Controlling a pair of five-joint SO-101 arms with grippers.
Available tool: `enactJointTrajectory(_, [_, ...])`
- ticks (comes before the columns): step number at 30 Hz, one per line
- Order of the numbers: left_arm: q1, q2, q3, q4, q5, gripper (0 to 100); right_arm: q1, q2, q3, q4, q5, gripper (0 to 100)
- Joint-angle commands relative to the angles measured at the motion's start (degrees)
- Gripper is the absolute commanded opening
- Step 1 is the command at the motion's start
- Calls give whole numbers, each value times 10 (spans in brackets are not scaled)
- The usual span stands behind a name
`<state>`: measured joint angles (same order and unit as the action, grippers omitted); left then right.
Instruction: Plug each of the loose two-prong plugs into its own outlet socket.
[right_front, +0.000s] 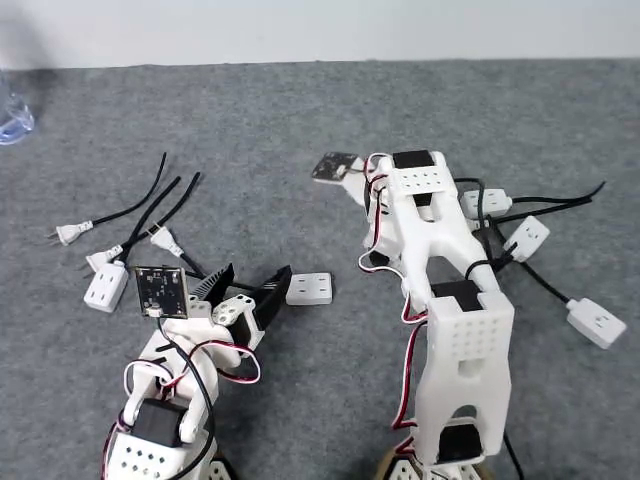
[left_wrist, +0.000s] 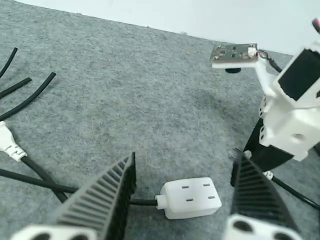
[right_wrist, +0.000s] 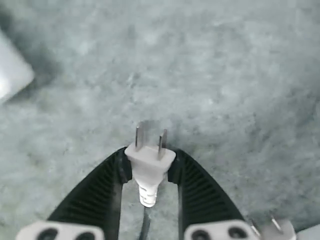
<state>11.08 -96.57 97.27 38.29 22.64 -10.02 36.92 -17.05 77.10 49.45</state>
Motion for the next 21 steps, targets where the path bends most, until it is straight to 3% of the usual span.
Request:
enactJointTrajectory(1, [-3, 0, -4, -1, 1, 291, 7, -9, -35, -23, -28, 133])
enactJointTrajectory(4, [-3, 0, -4, -1, 1, 291, 9, -8, -35, -23, -34, 206])
enactJointTrajectory(21, [-3, 0, -4, -1, 1, 291, 8, -78, 20, 27, -36, 170])
